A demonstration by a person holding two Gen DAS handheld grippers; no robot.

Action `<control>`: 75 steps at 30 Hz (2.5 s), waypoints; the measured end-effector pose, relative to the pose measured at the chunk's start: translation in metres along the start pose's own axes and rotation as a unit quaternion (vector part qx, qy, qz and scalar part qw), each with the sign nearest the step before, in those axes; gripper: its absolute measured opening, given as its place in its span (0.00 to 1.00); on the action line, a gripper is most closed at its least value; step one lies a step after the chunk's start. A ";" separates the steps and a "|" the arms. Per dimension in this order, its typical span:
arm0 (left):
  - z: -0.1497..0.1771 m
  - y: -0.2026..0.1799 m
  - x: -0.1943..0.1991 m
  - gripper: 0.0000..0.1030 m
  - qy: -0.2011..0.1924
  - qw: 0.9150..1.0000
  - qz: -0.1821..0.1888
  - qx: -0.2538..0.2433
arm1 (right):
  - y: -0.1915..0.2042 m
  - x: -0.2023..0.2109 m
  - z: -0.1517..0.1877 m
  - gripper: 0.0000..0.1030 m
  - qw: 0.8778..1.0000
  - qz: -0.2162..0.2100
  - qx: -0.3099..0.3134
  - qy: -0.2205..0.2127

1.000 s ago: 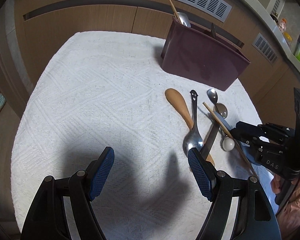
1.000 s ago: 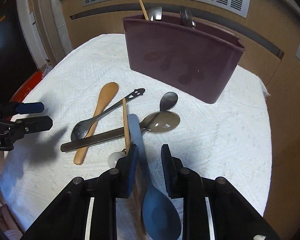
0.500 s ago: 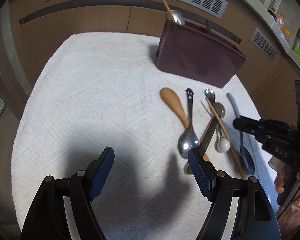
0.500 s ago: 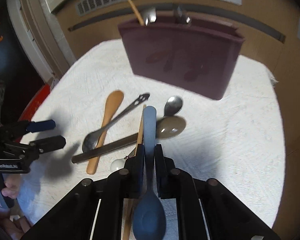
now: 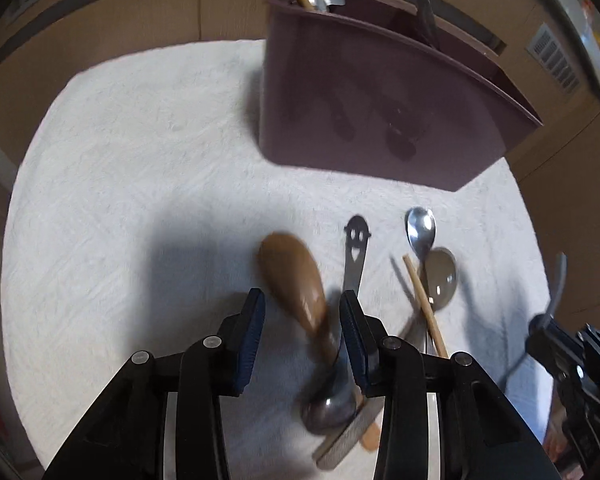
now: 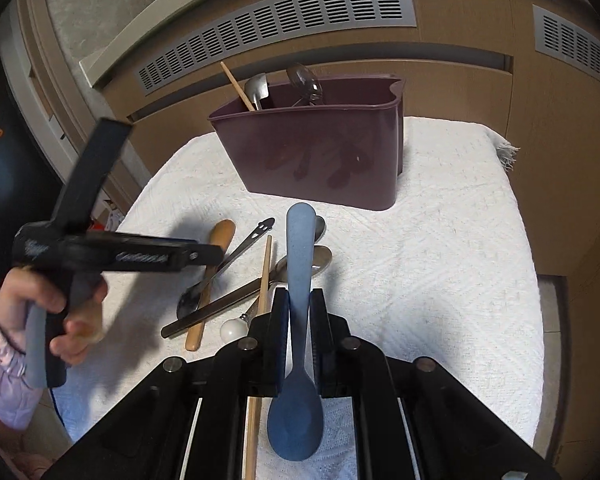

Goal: Organize utensils
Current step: 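Grasp the blue plastic spoon with the right tool while the left tool grasps the wooden spoon, then lift the wooden spoon with the left tool into the caddy while the right tool places the blue spoon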

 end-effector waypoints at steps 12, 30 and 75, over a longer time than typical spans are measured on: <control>0.008 -0.008 0.035 0.33 -0.128 0.991 -0.004 -0.039 | -0.001 0.014 -0.007 0.09 1.000 0.007 -0.005 -0.021; 0.044 -0.005 0.143 0.29 -0.252 0.964 0.071 -0.041 | 0.035 0.057 -0.028 0.09 0.996 0.033 0.030 -0.073; -0.150 -0.049 0.245 0.29 -0.391 0.910 0.072 -0.113 | -0.010 0.094 -0.225 0.09 0.963 0.149 0.099 -0.204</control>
Point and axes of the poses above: each gripper's, at about its wrist camera, not at the fingertips, and x roughly against the way its jaws point, y to its left, z to its underside, the point moved 8 cm from there along -x, roughly the way its jaws point, and after that the axes turned 6 degrees about x, right-handed, at the moved point
